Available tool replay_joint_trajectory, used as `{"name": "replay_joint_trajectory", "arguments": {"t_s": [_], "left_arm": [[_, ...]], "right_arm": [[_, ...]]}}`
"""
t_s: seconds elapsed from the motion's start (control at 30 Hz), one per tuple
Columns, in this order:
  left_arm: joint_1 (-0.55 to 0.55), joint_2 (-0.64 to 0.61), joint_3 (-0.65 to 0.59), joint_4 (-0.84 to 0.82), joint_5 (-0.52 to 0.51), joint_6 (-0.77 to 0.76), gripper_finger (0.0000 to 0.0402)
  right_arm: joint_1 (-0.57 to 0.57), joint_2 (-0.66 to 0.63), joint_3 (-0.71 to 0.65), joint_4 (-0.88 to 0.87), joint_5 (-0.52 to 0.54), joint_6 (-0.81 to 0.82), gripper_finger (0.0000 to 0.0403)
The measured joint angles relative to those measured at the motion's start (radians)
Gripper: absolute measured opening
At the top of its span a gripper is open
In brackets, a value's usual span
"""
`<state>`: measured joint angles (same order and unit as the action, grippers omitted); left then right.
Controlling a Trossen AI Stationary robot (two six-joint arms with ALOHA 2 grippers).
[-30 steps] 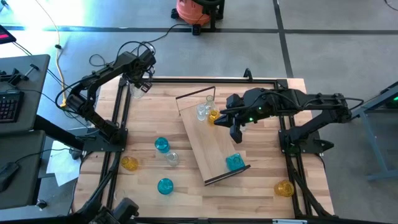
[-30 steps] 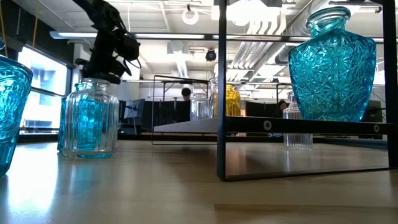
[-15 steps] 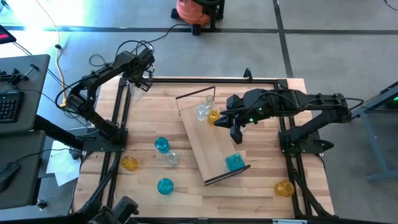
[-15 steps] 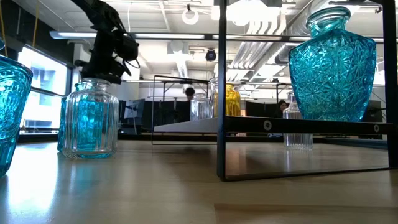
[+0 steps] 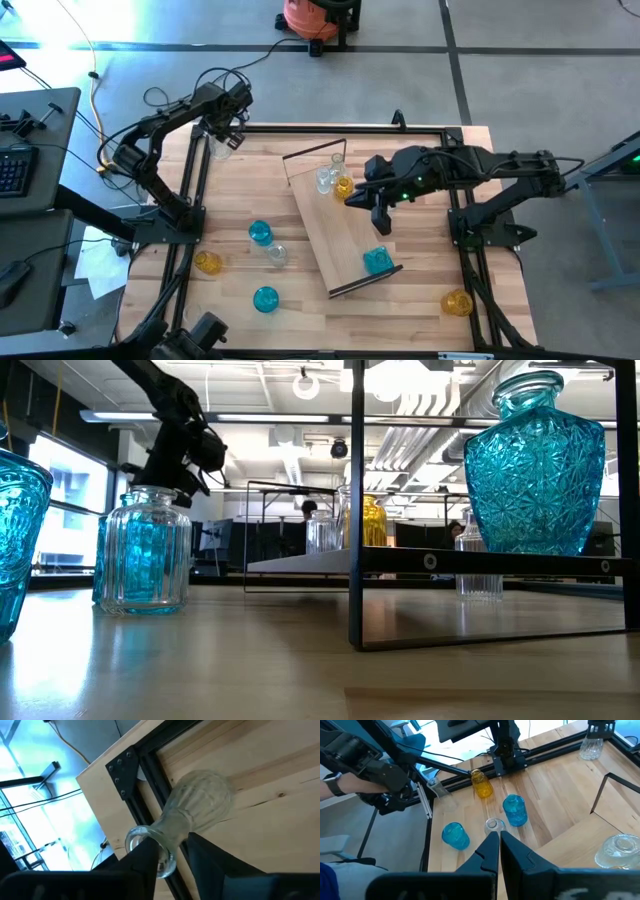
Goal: Sort vases onto shelf
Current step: Put the transparent crystal vase on the shelf aligned with the other transparent crystal vases
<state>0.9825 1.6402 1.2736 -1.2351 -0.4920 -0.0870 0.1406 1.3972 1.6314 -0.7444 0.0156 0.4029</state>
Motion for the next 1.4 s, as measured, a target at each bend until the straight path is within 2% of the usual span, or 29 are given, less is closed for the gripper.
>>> {"name": "replay_joint_trajectory", "arguments": {"t_s": [0.3,0.57,0.77,0.87,1.07,1.4], "left_arm": [[-0.002,-0.007,0.004,-0.003,0.029,0.010,0.0016],[-0.013,-0.027,0.000,-0.074,0.077,0.002,0.0016],[-0.042,-0.114,-0.003,-0.132,0.189,-0.006,0.0016],[-0.068,-0.164,-0.003,-0.173,0.185,-0.011,0.0016],[-0.169,-0.243,-0.003,-0.265,0.226,-0.056,0.0016],[-0.472,-0.294,-0.002,-0.283,0.329,-0.227,0.0016]], "right_arm": [[0.000,0.000,0.000,0.000,0.000,0.004,0.0000],[0.000,0.000,0.000,0.000,0.000,0.003,0.0000],[0.000,0.000,0.000,0.000,0.000,-0.011,0.0000],[0.000,0.000,0.000,0.000,0.000,-0.019,0.0000],[0.000,0.000,0.000,0.001,0.000,-0.027,0.0000],[-0.003,0.000,0.000,0.008,0.000,-0.030,0.0000]]}}
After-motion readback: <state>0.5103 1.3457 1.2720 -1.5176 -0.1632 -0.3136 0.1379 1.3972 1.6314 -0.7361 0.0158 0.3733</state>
